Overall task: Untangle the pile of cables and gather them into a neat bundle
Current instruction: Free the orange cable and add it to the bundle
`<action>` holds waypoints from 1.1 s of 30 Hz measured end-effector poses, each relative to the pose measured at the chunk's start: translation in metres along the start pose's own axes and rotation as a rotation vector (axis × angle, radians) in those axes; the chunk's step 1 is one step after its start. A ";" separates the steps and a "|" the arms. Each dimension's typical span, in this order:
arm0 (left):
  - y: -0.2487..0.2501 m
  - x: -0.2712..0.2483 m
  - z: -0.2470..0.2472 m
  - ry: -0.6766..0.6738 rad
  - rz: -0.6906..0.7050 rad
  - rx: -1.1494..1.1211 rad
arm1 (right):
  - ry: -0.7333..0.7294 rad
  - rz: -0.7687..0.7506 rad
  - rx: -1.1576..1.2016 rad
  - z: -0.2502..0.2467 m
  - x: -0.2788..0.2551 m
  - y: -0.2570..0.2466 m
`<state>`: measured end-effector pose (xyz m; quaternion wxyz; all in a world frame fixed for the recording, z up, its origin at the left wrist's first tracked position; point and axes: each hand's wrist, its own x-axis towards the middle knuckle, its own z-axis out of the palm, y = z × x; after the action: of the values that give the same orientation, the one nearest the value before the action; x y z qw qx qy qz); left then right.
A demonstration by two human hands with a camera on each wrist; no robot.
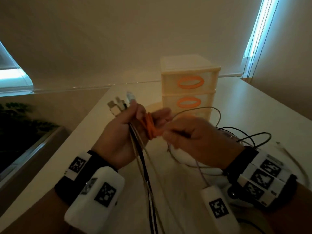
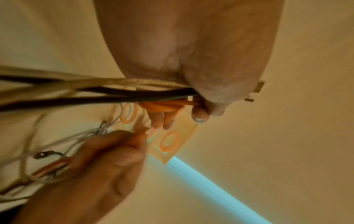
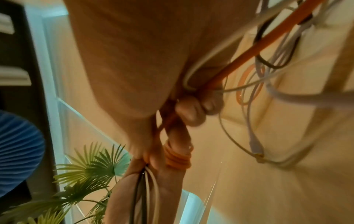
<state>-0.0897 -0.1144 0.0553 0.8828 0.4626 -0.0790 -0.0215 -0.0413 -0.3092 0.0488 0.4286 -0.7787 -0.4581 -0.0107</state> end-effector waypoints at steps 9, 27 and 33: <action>0.009 0.005 -0.011 0.134 0.049 -0.205 | -0.057 0.193 -0.216 0.000 0.003 0.010; 0.038 0.001 -0.034 -0.125 0.073 -0.312 | -0.358 0.403 -0.034 -0.023 -0.001 0.020; 0.016 -0.014 -0.012 -0.421 -0.325 0.266 | 0.325 0.204 -0.165 -0.014 0.005 0.029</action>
<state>-0.1018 -0.0942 0.0601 0.7637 0.5661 -0.1872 -0.2475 -0.0122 -0.3212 0.0399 0.4305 -0.8415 -0.2995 -0.1301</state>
